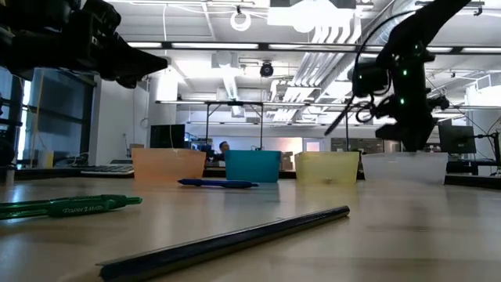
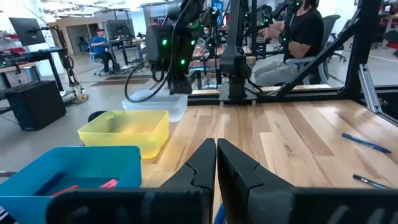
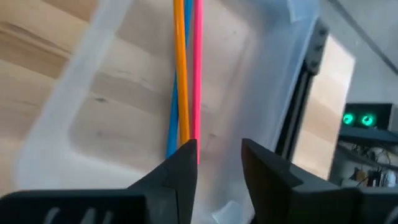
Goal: Sort crayons/erasers/pens/pencils in bins
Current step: Put the dark green ballpen into the yellow bin
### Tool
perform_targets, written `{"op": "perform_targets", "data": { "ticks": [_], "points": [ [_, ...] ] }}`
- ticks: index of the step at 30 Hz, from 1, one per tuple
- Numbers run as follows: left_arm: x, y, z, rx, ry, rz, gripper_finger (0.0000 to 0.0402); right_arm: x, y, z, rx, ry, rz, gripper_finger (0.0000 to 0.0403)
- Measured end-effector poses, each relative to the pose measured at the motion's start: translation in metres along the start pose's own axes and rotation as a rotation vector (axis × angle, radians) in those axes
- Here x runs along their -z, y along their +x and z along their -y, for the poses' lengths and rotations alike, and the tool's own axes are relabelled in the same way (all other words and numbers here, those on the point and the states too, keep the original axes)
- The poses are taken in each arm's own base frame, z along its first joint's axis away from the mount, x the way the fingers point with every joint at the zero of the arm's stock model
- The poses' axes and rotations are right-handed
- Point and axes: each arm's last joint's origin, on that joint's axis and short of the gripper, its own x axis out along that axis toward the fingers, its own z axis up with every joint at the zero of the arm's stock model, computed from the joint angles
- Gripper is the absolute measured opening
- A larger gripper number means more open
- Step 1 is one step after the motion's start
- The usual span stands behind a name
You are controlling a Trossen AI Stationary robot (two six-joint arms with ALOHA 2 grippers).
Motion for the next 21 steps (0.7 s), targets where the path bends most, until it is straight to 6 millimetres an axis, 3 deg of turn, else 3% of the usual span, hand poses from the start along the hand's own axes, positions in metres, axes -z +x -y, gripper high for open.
{"op": "perform_targets", "data": {
  "ticks": [5, 11, 16, 21],
  "points": [
    [0.000, 0.000, 0.001, 0.018, -0.009, -0.001, 0.0007, 0.005, -0.037, 0.002, -0.057, -0.038, 0.124, 0.0097],
    [0.001, 0.000, 0.001, 0.047, -0.024, -0.002, 0.0007, 0.027, -0.075, -0.011, -0.266, -0.102, 0.394, 0.0016],
    [0.001, 0.000, 0.003, 0.089, -0.040, -0.009, 0.0007, 0.050, -0.087, -0.040, -0.540, -0.130, 0.648, 0.0014],
    [0.005, 0.000, 0.006, 0.109, -0.045, -0.072, 0.0007, 0.078, -0.086, -0.075, -0.801, -0.179, 0.883, 0.0003]
  ]
}}
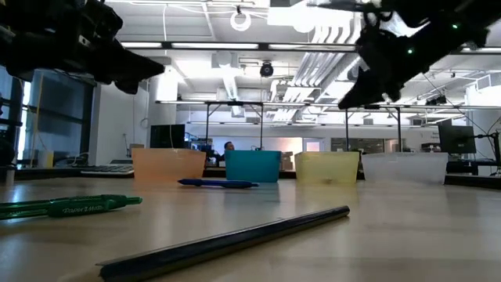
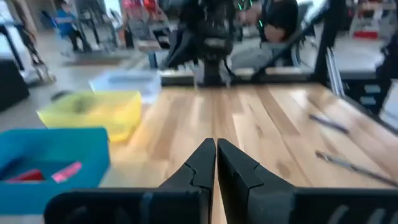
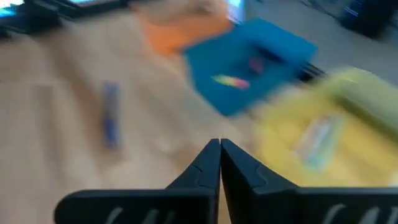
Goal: Sort crayons/erasers/pens/pencils in bins
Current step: Put the dark green ballpen into the yellow bin
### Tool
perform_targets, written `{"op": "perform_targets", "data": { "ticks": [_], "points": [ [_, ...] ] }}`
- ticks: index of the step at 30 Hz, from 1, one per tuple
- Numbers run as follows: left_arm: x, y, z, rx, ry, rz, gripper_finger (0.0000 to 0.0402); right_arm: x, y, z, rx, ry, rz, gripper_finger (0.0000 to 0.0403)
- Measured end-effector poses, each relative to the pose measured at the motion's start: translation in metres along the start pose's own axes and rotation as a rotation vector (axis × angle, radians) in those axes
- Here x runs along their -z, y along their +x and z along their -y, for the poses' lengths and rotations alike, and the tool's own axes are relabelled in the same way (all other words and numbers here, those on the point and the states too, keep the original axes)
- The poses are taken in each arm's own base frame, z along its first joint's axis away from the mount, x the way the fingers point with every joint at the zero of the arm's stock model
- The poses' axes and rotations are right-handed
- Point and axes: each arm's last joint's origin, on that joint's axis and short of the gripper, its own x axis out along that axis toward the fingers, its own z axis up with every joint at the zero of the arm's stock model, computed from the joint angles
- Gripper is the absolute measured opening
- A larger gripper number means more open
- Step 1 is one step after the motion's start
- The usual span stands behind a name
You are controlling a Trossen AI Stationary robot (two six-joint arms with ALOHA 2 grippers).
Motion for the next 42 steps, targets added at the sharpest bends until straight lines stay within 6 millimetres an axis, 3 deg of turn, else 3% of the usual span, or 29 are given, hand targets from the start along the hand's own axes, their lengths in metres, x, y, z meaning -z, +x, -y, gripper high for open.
{"op": "perform_targets", "data": {
  "ticks": [7, 17, 29, 34, 42],
  "points": [
    [0.006, 0.000, 0.023, 0.012, -0.016, -0.174, 0.0007, 0.029, -0.001, -0.032, -0.201, -0.026, 0.120, 0.0003],
    [-0.005, -0.003, 0.076, -0.027, -0.080, -0.352, 0.0007, 0.027, -0.010, -0.066, -0.297, -0.142, 0.146, 0.0000],
    [-0.020, 0.018, 0.159, -0.038, -0.166, -0.631, 0.0017, 0.028, -0.021, -0.078, -0.338, -0.211, 0.173, 0.0000],
    [-0.022, 0.029, 0.187, -0.061, -0.207, -0.756, 0.0044, 0.030, -0.024, -0.081, -0.334, -0.218, 0.175, 0.0000],
    [-0.020, 0.053, 0.220, -0.088, -0.244, -0.819, 0.0107, 0.034, -0.031, -0.086, -0.324, -0.224, 0.185, 0.0000]
  ]
}}
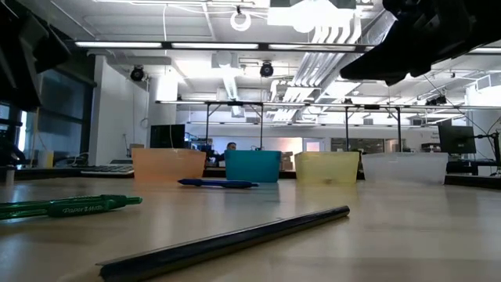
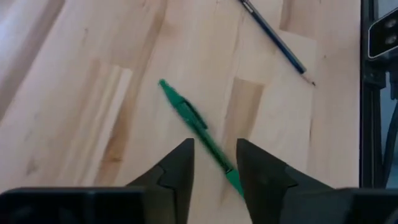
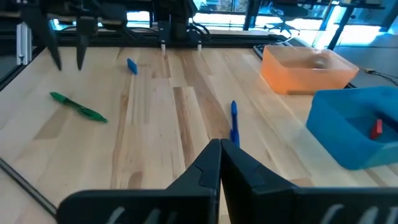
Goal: Sort crayons/erasers/pens/pencils in bins
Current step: Put the dark green ballpen into the yellow bin
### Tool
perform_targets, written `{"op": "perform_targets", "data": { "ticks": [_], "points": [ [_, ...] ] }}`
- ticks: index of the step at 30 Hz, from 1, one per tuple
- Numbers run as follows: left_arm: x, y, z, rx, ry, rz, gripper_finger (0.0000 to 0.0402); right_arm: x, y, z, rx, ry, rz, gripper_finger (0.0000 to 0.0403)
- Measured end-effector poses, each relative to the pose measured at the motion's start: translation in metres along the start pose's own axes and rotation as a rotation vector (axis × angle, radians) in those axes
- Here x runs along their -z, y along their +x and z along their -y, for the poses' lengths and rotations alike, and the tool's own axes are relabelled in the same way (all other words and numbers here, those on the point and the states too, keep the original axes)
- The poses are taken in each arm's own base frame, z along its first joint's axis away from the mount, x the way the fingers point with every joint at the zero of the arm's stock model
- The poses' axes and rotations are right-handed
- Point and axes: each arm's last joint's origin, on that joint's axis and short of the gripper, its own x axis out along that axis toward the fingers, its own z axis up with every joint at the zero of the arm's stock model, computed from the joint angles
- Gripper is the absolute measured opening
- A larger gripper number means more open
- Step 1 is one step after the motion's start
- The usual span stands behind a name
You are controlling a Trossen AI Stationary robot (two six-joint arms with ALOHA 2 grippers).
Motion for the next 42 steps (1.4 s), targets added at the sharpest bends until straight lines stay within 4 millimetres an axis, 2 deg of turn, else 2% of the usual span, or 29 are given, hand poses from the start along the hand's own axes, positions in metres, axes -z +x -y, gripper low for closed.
{"op": "perform_targets", "data": {
  "ticks": [8, 13, 16, 19, 26, 30, 36, 42],
  "points": [
    [0.000, 0.029, 0.014, -0.010, -0.082, -0.095, 0.0157, 0.001, -0.005, -0.007, -0.005, 0.005, 0.008, 0.0000],
    [0.011, 0.051, 0.011, -0.068, -0.091, -0.162, 0.0163, 0.001, -0.008, -0.011, -0.021, 0.009, 0.009, 0.0000],
    [0.012, 0.058, 0.010, -0.082, -0.076, -0.176, 0.0156, 0.001, -0.009, -0.012, -0.027, 0.007, 0.011, 0.0000],
    [0.013, 0.057, 0.008, -0.086, -0.032, -0.195, 0.0136, 0.002, -0.010, -0.013, -0.020, 0.005, 0.014, 0.0000],
    [0.016, 0.053, 0.003, -0.099, 0.091, -0.283, 0.0056, 0.002, -0.011, -0.014, -0.011, 0.003, 0.016, 0.0000],
    [0.018, 0.050, -0.001, -0.120, 0.167, -0.325, 0.0025, 0.002, -0.011, -0.014, -0.011, 0.004, 0.016, 0.0000],
    [0.019, 0.050, -0.004, -0.164, 0.264, -0.306, 0.0015, 0.002, -0.011, -0.014, -0.011, 0.004, 0.015, 0.0000],
    [0.015, 0.039, -0.011, -0.197, 0.301, -0.286, 0.0014, 0.002, -0.011, -0.014, -0.011, 0.004, 0.014, 0.0000]
  ]
}}
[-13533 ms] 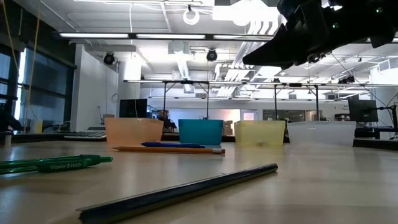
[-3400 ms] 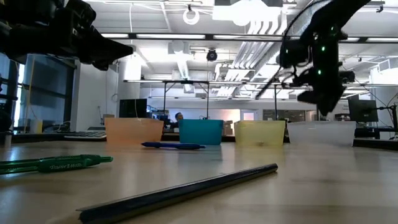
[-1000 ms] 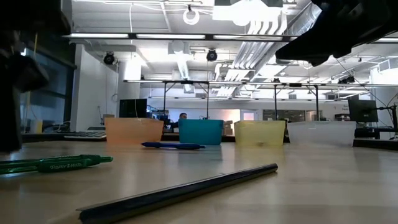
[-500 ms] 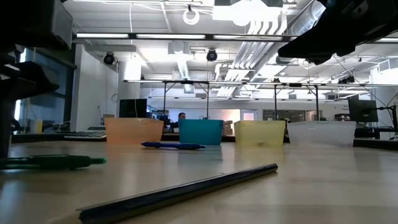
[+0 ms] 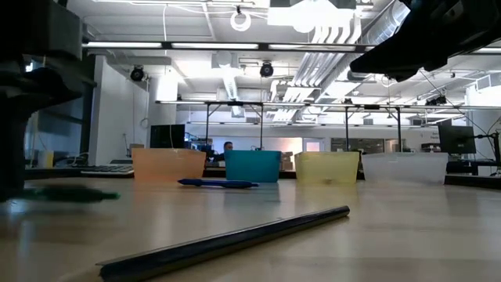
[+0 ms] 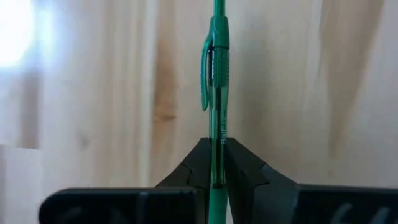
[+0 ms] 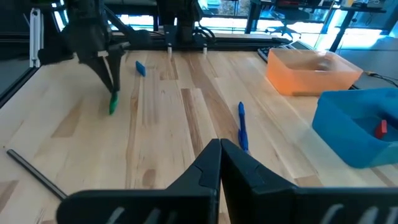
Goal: Sort crayons/erasers/pens/pencils in bins
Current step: Put the dark green ballpen into the yellow bin
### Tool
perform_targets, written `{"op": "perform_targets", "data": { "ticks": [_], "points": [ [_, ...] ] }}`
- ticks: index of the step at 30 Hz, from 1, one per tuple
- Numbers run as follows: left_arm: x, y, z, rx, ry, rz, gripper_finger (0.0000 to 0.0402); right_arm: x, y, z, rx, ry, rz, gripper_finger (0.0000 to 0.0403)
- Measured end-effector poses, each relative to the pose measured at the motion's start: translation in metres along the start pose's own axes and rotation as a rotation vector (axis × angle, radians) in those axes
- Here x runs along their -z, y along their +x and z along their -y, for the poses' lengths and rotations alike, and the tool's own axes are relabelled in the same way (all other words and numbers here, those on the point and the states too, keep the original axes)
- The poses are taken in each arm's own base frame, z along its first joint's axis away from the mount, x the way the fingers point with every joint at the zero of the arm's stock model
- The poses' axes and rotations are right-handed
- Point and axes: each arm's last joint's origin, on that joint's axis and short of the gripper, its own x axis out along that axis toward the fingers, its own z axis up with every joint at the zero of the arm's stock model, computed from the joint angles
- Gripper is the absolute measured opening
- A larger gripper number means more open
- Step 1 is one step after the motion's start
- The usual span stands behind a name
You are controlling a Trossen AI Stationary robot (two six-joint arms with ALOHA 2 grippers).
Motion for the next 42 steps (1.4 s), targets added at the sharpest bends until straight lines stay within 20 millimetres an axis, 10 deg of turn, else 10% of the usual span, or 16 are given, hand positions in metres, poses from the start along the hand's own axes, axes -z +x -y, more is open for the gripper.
{"op": "perform_targets", "data": {
  "ticks": [14, 29, 42],
  "points": [
    [0.005, -0.022, -0.030, 0.148, -0.142, 0.412, 0.0012, 0.016, 0.009, -0.003, 0.023, 0.019, -0.083, 0.0000],
    [-0.015, -0.019, -0.068, 0.341, -0.274, 1.095, 0.0012, 0.012, 0.064, -0.034, -0.153, 0.171, 0.285, 0.0004],
    [-0.031, -0.022, -0.085, 0.311, -0.316, 1.212, 0.0012, -0.049, 0.110, -0.058, -0.121, 0.186, 0.382, 0.0162]
  ]
}}
